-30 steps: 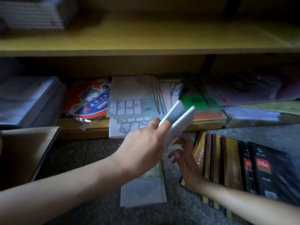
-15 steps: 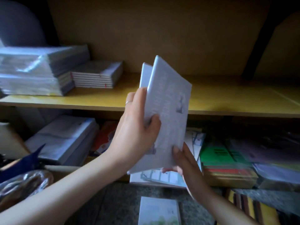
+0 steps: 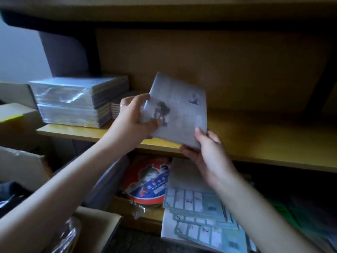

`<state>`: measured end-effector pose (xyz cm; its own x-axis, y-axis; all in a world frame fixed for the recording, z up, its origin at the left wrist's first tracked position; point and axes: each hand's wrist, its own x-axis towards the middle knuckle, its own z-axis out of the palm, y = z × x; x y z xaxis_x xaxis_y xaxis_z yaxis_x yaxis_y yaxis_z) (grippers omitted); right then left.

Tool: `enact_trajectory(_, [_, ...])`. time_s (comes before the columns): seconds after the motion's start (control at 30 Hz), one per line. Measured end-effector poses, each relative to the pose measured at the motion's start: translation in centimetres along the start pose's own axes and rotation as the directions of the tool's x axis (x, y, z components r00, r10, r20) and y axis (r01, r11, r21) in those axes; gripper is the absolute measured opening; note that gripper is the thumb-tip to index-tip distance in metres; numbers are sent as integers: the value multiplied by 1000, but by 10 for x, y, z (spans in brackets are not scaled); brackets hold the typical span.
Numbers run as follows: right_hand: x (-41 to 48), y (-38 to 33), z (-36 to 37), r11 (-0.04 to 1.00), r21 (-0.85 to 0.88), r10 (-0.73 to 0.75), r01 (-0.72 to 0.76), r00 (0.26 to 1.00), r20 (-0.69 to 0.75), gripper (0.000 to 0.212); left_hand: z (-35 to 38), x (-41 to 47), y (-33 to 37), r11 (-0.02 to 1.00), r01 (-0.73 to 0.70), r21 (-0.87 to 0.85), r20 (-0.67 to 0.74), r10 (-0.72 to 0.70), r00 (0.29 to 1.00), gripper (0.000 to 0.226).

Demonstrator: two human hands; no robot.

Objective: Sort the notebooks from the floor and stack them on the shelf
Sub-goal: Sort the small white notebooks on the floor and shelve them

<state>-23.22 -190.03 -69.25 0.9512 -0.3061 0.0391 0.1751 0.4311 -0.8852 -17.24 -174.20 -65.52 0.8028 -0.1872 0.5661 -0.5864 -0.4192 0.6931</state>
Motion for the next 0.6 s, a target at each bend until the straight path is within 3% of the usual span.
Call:
enact_trajectory(0.2, [81,-10,63,988,-144,50,-47,999,17,19,-8,40,-27,953,58,298,-82,-35,996,48])
enact_trajectory(0.27, [101,-5,79,979,-198,59,-56,998,12,11,-7,52,-38,940,121,319,-112,-89,990,47])
enact_trajectory(0.43, [130,19,100,952,-302,59,-58,998,-5,32,8,72,-67,825,369,428,-175,-325,929,40])
enact_trajectory(0.6, [141,42,99,924,-383,32,12,994,108,28,15,76,-86,770,396,500,-241,-316,918,37])
